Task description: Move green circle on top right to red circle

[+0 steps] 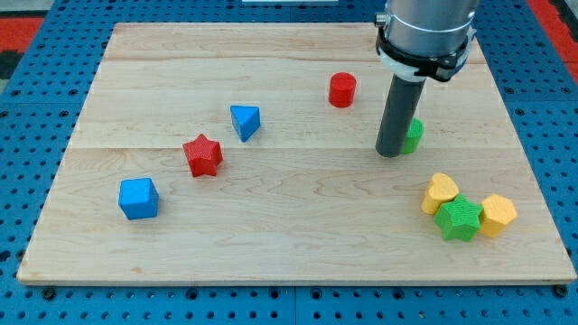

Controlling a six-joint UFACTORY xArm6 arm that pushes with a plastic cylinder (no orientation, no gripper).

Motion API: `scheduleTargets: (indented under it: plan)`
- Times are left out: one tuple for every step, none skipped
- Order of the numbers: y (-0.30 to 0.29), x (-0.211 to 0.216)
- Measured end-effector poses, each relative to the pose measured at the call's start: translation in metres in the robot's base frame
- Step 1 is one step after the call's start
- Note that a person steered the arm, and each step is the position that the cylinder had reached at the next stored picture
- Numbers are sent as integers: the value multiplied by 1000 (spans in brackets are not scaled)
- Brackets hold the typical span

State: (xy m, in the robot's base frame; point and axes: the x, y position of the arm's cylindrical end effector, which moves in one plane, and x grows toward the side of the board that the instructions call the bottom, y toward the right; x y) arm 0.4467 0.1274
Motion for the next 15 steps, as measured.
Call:
scheduleTargets:
  plan:
    - [8,18]
    - [12,49]
    - [20,-1]
    - [19,-53]
    - [49,-56]
    - [77,-42]
    - [90,-67]
    - [90,-106]
    - [83,-104]
    - [128,-68]
    - [123,-43]
    - [90,-73]
    - [62,-109]
    - [43,-130]
    - [67,-83]
